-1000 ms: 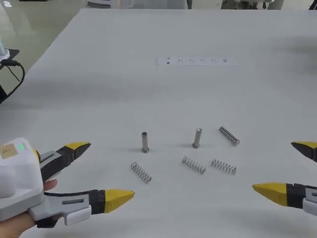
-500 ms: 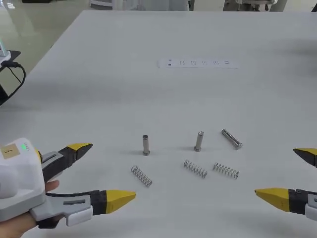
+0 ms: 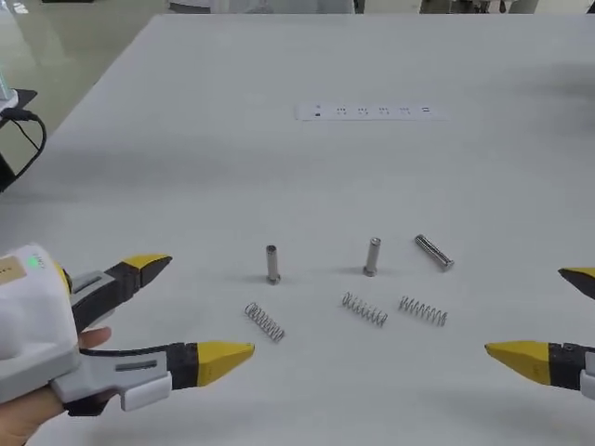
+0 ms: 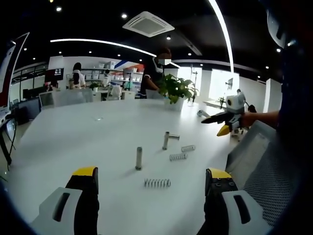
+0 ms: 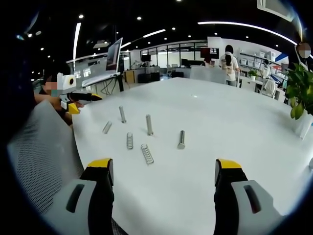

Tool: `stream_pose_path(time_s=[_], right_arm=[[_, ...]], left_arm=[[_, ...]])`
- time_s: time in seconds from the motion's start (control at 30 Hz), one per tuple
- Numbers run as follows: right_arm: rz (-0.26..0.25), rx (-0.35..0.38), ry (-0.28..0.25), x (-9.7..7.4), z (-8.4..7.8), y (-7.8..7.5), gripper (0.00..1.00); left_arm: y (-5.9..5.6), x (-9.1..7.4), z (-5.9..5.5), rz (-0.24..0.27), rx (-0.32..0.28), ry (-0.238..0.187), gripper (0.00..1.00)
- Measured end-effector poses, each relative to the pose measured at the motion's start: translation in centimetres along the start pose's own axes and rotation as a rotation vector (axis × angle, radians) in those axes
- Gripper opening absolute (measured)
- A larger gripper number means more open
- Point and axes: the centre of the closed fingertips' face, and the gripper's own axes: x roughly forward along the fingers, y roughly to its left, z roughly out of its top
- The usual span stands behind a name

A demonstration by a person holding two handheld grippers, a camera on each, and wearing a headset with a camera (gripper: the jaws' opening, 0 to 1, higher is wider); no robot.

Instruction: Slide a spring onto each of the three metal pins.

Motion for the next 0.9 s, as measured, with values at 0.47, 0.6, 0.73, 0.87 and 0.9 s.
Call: stream_pose_path(time_s=[0.47,0.6,0.73,0.87,0.9], right_arm=[[0.021,-0.093,0.024,3.0,3.6,-1.7,0.80],[0.023,-0.115,0.039,4.5,5.0,-2.4,0.75],[0.026,-0.138,0.059,6.1,6.2,-3.0,0.70],[0.024,-0.141,0.102,7.7,6.6,-3.6,0.65],[0.027,-0.139,0.113,8.0,6.7,-3.6,0.64]], left_arm=[[-1.4,-1.4,2.9,0.007,0.043,-0.065,0.87],[-1.5,-1.8,3.2,0.013,0.044,-0.075,0.87],[-1.7,-2.0,3.6,0.013,0.034,-0.090,0.87],[-2.0,-2.0,3.8,0.011,0.053,-0.088,0.87],[-2.1,-2.0,3.8,0.009,0.053,-0.090,0.87]])
